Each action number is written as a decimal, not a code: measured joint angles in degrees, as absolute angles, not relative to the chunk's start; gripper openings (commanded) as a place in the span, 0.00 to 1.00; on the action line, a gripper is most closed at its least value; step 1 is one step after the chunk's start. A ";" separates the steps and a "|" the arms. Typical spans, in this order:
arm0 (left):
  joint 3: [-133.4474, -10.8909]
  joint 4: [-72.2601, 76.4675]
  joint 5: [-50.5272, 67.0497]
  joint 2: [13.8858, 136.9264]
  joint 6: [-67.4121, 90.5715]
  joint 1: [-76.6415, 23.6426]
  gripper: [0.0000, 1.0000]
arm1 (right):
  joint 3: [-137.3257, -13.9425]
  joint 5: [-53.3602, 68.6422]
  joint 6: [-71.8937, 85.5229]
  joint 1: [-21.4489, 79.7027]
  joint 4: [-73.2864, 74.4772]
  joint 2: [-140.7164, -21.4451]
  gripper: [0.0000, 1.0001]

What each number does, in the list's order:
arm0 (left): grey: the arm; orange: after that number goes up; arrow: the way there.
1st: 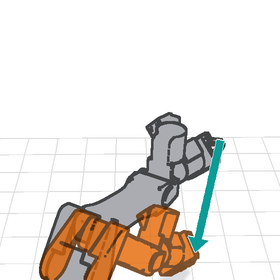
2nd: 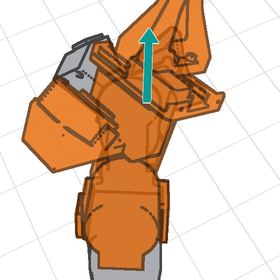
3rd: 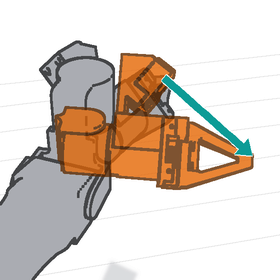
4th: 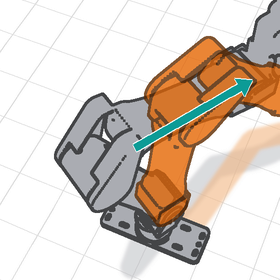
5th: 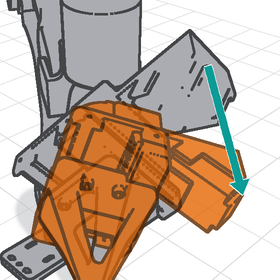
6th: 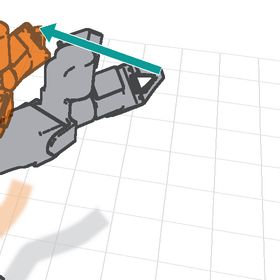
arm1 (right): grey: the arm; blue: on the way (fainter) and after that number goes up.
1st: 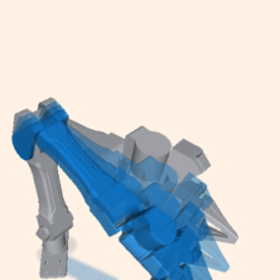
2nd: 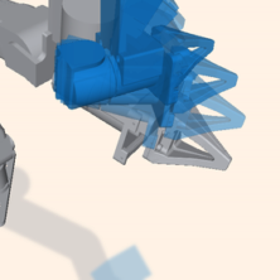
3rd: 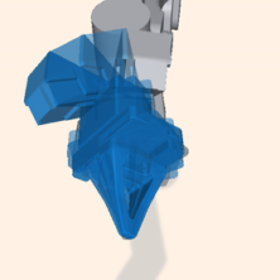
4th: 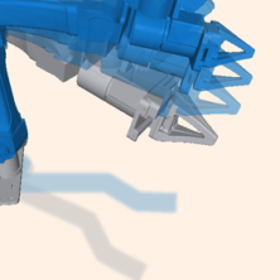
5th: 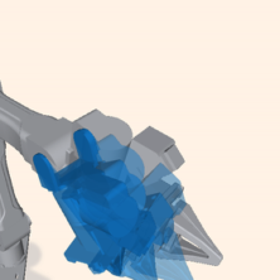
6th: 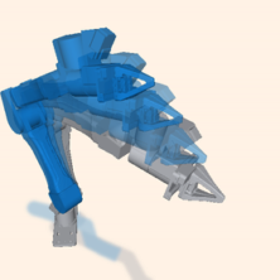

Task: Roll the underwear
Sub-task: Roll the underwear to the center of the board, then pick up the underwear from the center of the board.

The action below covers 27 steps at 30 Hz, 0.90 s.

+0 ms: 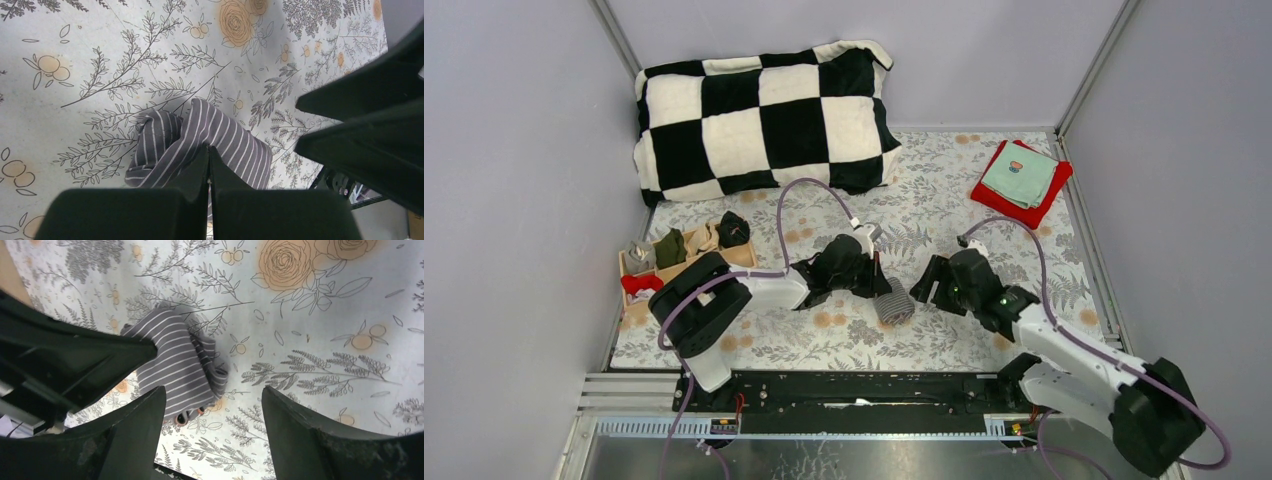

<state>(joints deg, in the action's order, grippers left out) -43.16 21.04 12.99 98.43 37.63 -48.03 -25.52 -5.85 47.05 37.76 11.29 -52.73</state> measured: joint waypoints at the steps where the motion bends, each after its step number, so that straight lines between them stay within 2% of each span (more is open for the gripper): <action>1: -42.85 21.23 12.91 98.21 37.63 -48.03 0.00 | -26.02 -2.48 45.76 35.31 10.90 -54.96 0.78; 7: -42.26 21.93 12.62 97.93 37.63 -48.25 0.00 | -31.05 12.03 39.66 27.44 7.44 -68.31 0.80; 18: -42.26 21.96 12.47 97.93 37.60 -48.36 0.00 | -34.65 25.21 31.97 24.95 2.81 -80.93 0.75; 23: -42.24 21.96 12.45 97.93 37.60 -48.36 0.00 | -34.94 28.75 30.15 24.80 1.74 -84.16 0.66; 27: -42.26 21.96 12.45 97.93 37.60 -48.38 0.00 | -34.87 31.27 30.00 24.69 0.23 -85.97 0.52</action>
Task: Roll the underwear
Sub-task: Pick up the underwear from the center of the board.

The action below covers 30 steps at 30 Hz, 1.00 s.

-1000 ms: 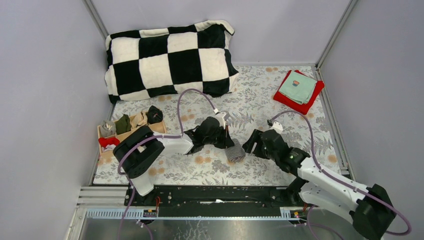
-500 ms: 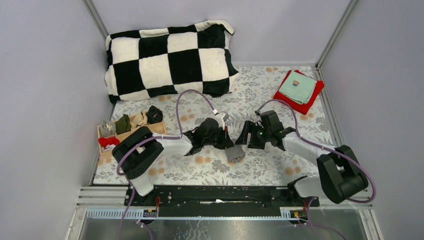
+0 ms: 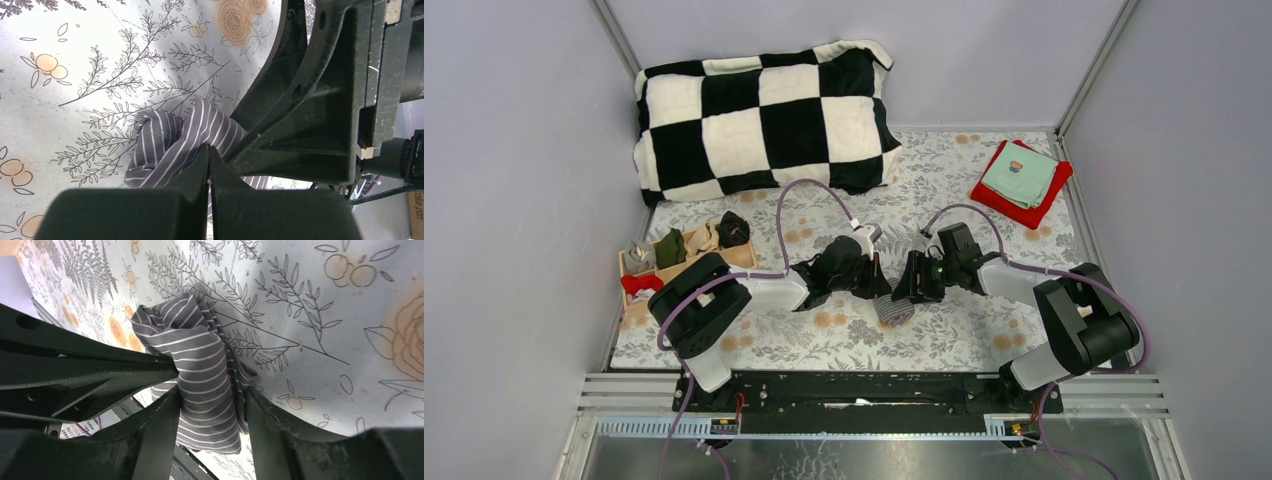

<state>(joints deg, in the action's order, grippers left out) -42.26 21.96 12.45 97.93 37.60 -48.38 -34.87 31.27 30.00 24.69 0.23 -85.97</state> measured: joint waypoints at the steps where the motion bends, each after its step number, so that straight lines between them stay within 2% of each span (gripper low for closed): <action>1: -42.26 21.96 12.45 97.93 37.60 -48.40 0.00 | -34.65 31.79 30.11 24.69 -0.43 -86.32 0.50; 9: -42.24 21.61 12.40 97.69 37.85 -48.62 0.00 | -30.28 34.50 33.32 24.69 -8.78 -85.69 0.09; 11: -42.24 20.29 12.29 96.71 38.04 -48.60 0.00 | -28.40 34.65 34.98 24.69 -11.68 -84.86 0.02; 24: -45.17 8.62 7.88 77.03 38.68 -42.30 0.03 | -20.38 28.25 40.56 24.69 -18.81 -74.13 0.00; 30: -39.22 5.10 4.91 69.08 39.35 -39.88 0.05 | -18.98 24.45 42.63 24.69 -19.86 -68.60 0.00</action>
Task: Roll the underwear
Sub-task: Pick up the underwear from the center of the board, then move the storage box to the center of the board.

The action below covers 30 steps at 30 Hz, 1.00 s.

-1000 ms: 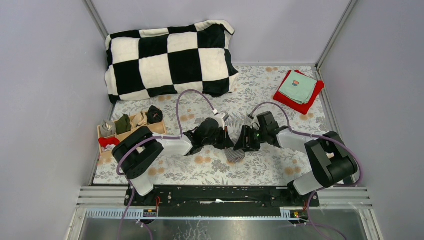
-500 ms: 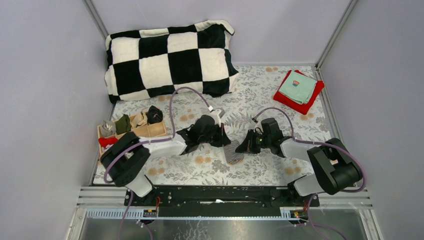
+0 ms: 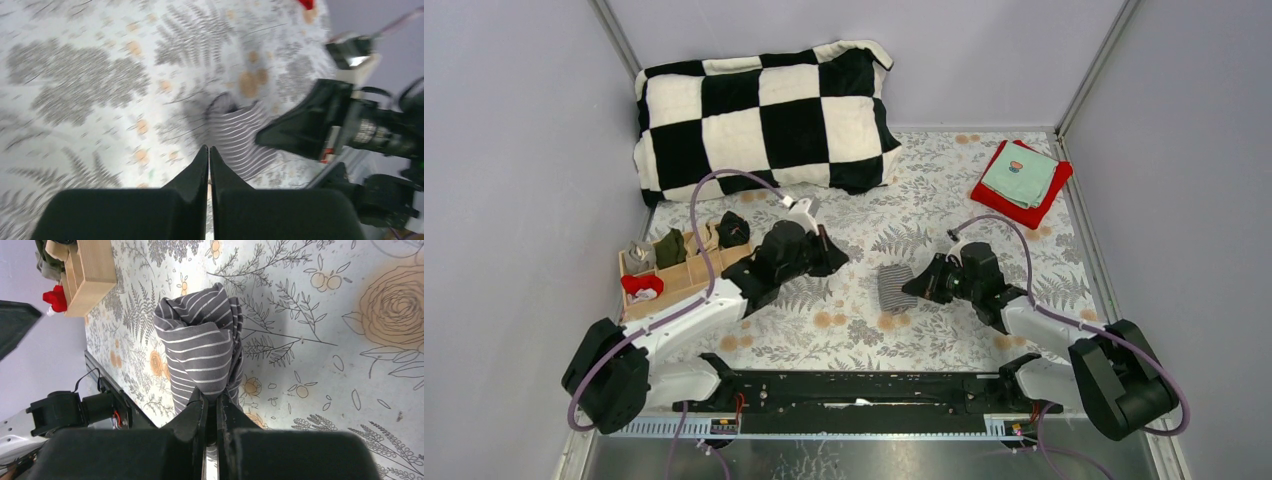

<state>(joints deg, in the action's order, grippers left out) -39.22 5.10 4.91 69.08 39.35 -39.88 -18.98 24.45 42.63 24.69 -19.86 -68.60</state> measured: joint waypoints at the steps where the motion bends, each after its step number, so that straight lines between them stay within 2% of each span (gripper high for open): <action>1: -38.26 3.88 4.14 68.20 39.51 -39.35 0.06 | -19.00 24.08 42.63 24.69 -19.55 -68.07 0.00; 3: -37.08 0.27 1.80 66.52 39.99 -38.39 0.12 | -19.44 22.94 42.39 24.69 -17.58 -67.11 0.00; 5: -37.04 -3.66 -1.83 64.95 40.42 -37.54 0.30 | -20.36 21.80 42.02 24.69 -15.05 -66.52 0.00; 7: -37.34 -7.62 -5.82 63.42 40.60 -36.67 0.41 | -20.86 20.67 41.76 24.69 -13.52 -65.71 0.00; 11: -39.38 -16.19 -14.76 61.47 40.64 -32.91 0.49 | -20.95 18.87 41.65 24.69 -11.79 -62.72 0.00; 13: -40.29 -18.61 -17.37 61.28 40.34 -29.98 0.58 | -21.04 18.46 41.63 24.69 -11.35 -61.95 0.00; 19: -41.56 -22.00 -20.45 64.79 39.66 -21.96 0.68 | -21.67 17.56 40.18 24.69 -8.21 -61.49 0.00; 30: -46.37 -22.39 -22.90 81.06 39.18 -19.81 0.70 | -23.51 18.79 37.71 24.69 -3.31 -58.11 0.00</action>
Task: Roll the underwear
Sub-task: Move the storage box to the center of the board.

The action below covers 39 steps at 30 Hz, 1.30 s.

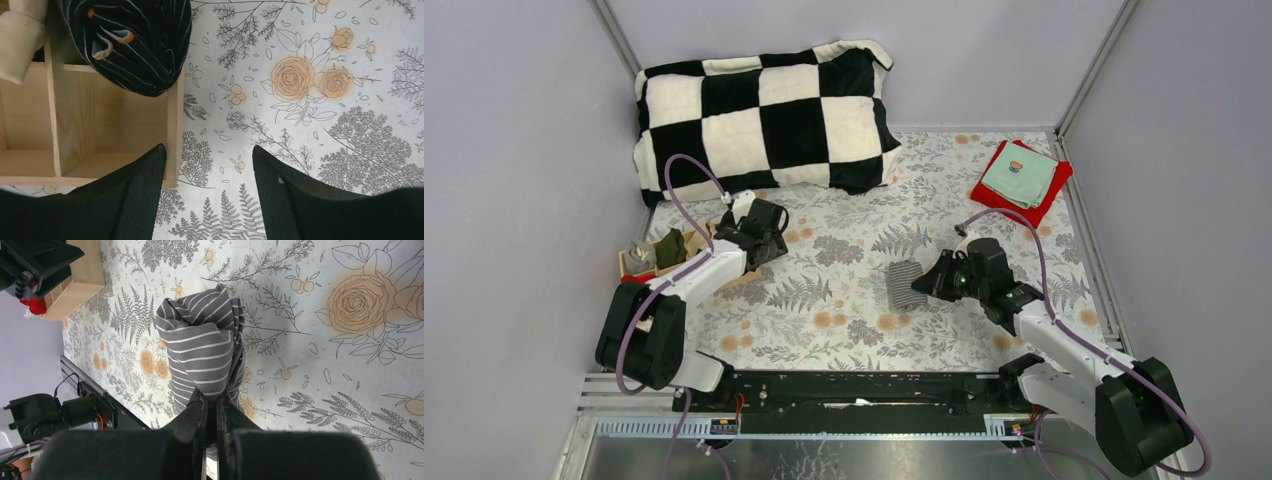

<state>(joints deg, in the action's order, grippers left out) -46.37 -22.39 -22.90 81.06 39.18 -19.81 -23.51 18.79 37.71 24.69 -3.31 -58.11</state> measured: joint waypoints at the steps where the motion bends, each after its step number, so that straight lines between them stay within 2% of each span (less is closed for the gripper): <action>1: -46.50 -22.39 -23.20 81.52 39.20 -19.81 0.70 | -23.79 18.85 37.17 24.69 -2.59 -57.60 0.00; 6: -46.54 -22.46 -25.12 82.26 38.98 -19.81 0.70 | -24.82 18.94 35.33 24.69 0.64 -54.30 0.00; 11: -46.54 -22.06 -25.28 83.79 37.71 -19.81 0.61 | -25.50 18.96 34.33 24.69 2.59 -53.28 0.00; 16: -46.44 -20.45 -22.24 85.47 35.42 -20.99 0.60 | -26.87 18.85 32.56 24.69 5.15 -52.53 0.00; 34: -45.89 -14.13 -16.23 85.84 39.16 -43.18 0.55 | -32.05 12.82 25.61 24.69 12.23 -46.61 0.00; 39: -46.61 -14.11 -13.93 85.27 41.39 -47.27 0.61 | -35.77 12.95 22.37 24.69 15.59 -47.22 0.00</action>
<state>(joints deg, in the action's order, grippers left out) -46.61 -14.11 -13.93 85.27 41.39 -47.27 -35.77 12.95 22.37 24.69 15.59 -47.22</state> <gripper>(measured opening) 0.577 0.057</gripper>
